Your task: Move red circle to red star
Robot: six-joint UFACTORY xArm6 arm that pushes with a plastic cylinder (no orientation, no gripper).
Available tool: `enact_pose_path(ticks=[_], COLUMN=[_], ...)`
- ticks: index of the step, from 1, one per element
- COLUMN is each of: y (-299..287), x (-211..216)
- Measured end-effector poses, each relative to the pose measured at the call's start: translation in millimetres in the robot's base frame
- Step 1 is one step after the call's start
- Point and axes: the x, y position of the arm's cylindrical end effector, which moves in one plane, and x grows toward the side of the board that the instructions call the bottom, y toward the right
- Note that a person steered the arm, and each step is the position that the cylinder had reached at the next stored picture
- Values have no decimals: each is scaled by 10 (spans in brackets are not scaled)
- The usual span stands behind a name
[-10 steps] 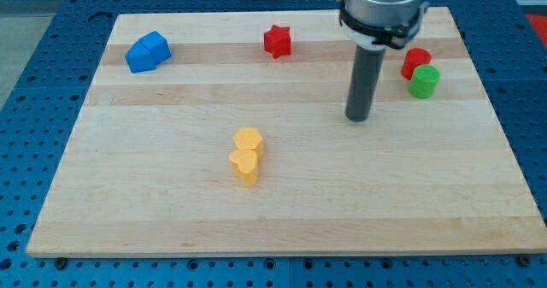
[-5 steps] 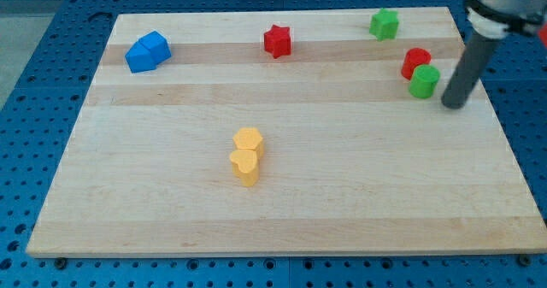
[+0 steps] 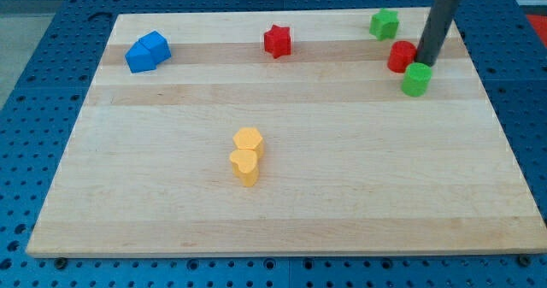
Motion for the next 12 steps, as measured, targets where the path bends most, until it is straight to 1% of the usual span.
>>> enact_pose_path(ticks=[5, 12], y=[-898, -1723], x=[-1, -1])
